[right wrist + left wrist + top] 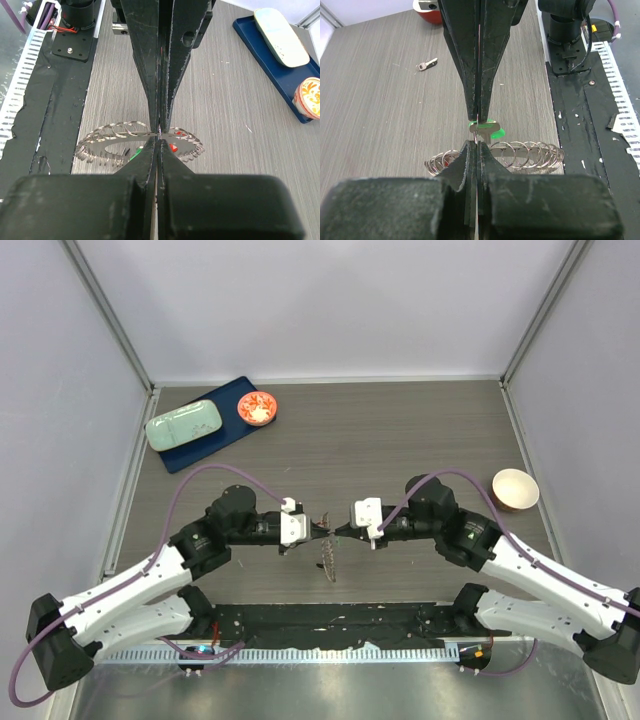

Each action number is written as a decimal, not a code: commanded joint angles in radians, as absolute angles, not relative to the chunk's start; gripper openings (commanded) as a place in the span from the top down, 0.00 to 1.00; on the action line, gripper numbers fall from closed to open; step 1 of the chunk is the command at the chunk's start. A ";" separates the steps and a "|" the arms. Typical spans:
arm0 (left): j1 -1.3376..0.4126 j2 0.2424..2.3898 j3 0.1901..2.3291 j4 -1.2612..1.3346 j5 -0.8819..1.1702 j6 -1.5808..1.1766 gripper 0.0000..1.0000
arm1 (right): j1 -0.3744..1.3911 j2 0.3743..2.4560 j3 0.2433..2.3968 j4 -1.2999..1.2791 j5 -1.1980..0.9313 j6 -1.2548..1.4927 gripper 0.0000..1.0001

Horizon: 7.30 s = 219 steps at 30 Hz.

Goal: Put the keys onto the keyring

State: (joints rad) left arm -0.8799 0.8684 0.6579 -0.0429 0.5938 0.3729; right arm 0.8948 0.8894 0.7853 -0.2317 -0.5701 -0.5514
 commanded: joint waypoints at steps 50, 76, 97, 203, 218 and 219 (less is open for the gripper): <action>-0.887 0.873 0.664 0.048 0.603 0.344 1.00 | 0.900 0.856 0.799 -0.212 -0.546 -0.545 0.99; -0.887 0.874 0.666 0.055 0.595 0.333 1.00 | 0.899 0.890 0.796 -0.209 -0.594 -0.535 0.99; -0.885 0.861 0.640 0.143 0.606 0.253 1.00 | 0.900 0.920 0.790 -0.216 -0.597 -0.528 0.99; -0.861 0.764 0.098 1.028 0.387 -0.195 1.00 | 0.862 0.948 0.572 0.218 -0.586 -0.262 0.99; -0.861 0.791 0.112 1.035 0.405 -0.198 1.00 | 0.859 0.974 0.581 0.218 -0.615 -0.267 0.99; -0.861 0.792 0.112 1.037 0.406 -0.198 1.00 | 0.859 0.973 0.581 0.215 -0.611 -0.265 0.99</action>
